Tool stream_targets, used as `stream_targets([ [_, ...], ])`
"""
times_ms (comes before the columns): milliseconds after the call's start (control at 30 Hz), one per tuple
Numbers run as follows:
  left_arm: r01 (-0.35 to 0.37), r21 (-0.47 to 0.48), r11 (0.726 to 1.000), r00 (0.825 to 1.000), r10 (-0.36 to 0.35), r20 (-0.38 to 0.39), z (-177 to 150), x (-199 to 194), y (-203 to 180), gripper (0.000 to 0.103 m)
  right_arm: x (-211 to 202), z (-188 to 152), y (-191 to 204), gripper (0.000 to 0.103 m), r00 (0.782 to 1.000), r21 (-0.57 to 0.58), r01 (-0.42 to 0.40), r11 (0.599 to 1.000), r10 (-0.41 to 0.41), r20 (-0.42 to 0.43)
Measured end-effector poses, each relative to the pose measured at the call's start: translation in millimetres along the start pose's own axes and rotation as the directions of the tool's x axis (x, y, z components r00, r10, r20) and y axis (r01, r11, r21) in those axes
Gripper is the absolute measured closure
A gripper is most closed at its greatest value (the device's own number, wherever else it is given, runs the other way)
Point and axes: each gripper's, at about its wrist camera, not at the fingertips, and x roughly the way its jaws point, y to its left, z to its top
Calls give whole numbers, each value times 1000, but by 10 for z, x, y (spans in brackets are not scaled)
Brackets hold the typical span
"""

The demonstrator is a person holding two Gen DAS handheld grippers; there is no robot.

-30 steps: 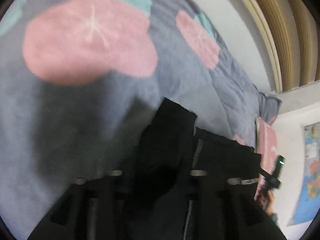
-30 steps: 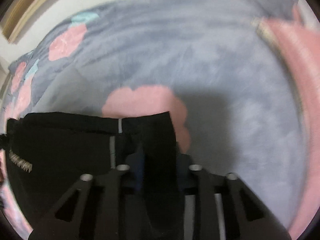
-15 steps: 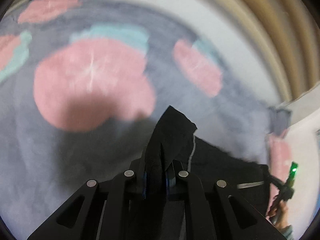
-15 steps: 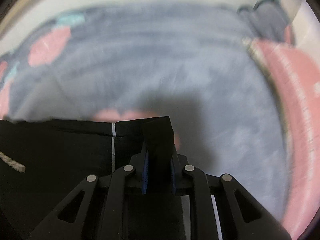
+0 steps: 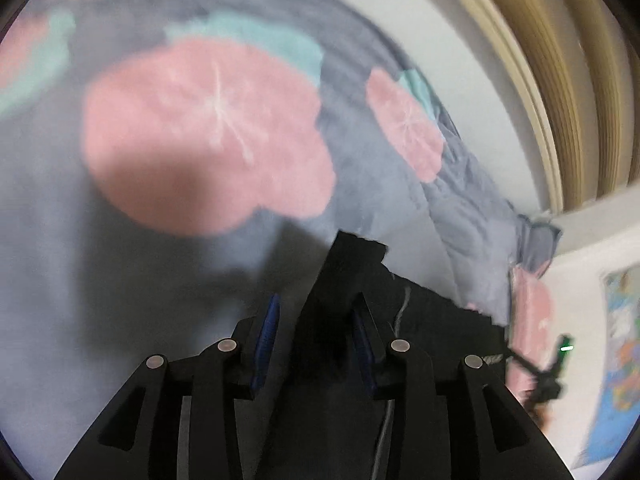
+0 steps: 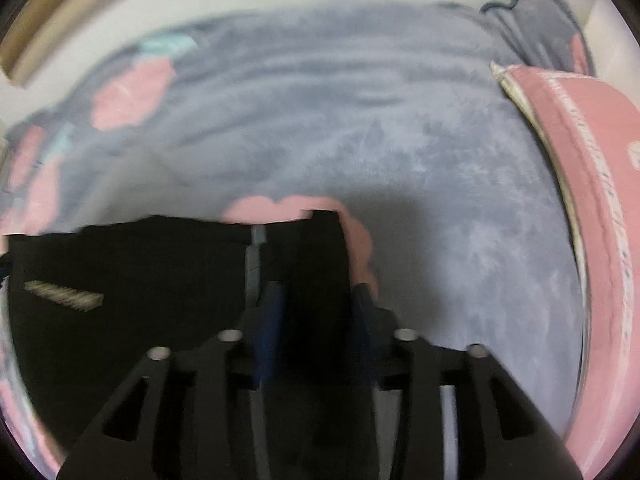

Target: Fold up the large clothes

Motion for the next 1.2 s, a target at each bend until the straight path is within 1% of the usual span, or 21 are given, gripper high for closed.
stream_targets([
  [67,-63,82,995,998,60,36,-57,-259,-154,66,-335,-191,107,48,998,-8,-56,998,56,40],
  [167,-82,136,987,994,71,80,-230,-557,-394,66,-607,-489,361,48,992,-44,-107,993,109,58],
  [233,-48,187,981,996,33,84,-498,-694,-671,65,-641,-659,570,48,989,-56,-136,989,139,41],
  [300,25,237,971,998,-37,45,-811,-689,-985,66,-629,-833,799,48,982,-56,-187,981,188,10],
  [367,86,293,952,996,-92,4,-1168,-588,-1348,65,-578,-945,1037,48,978,-70,-208,975,209,-6],
  [467,130,378,917,992,-122,-44,-1629,-340,-1809,65,-460,-1034,1303,48,981,-104,-194,975,192,-26],
  [533,124,408,904,991,-95,-92,-1843,-56,-1975,65,-294,-1085,1450,48,987,-143,-159,977,155,-35],
  [567,107,408,907,991,-65,-115,-1914,100,-2000,65,-215,-1146,1507,48,991,-156,-133,979,128,-41],
  [600,57,386,921,991,-4,-135,-1966,329,-1948,66,-102,-1179,1540,48,992,-163,-118,980,110,-54],
  [633,36,352,935,989,17,-147,-1981,475,-1875,66,14,-1219,1559,48,993,-171,-109,979,100,-64],
  [667,40,292,955,987,8,-159,-1989,600,-1762,66,108,-1267,1569,48,994,-183,-99,978,88,-68],
  [700,56,215,975,986,-20,-164,-1975,722,-1625,66,182,-1304,1578,48,995,-189,-92,978,81,-65],
  [733,60,184,981,986,-30,-164,-1954,773,-1572,67,219,-1331,1578,48,995,-187,-88,978,79,-54],
  [767,50,179,983,987,-21,-159,-1935,803,-1572,66,234,-1343,1573,48,996,-183,-87,979,80,-45],
  [867,-6,260,966,988,45,-144,-1947,823,-1722,66,225,-1323,1536,48,994,-156,-103,982,95,-54],
  [967,-2,270,963,988,43,-148,-1932,714,-1811,66,53,-1210,1533,48,991,-154,-124,980,113,-76],
  [1033,25,263,964,992,9,-127,-1835,521,-1877,66,-155,-1079,1536,47,991,-168,-136,976,136,-12],
  [1100,9,266,964,999,3,-47,-1661,352,-1926,66,-279,-888,1567,47,993,-192,-83,978,97,62],
  [1133,-8,255,967,1000,11,-9,-1544,301,-1943,63,-261,-798,1580,47,995,-193,-55,980,70,74],
  [1167,-18,240,971,1000,16,9,-1414,301,-1935,53,-165,-678,1586,47,997,-187,-19,982,32,70],
  [1200,-30,229,973,1000,28,9,-1291,346,-1909,49,-75,-627,1591,48,998,-178,-5,984,16,57],
])
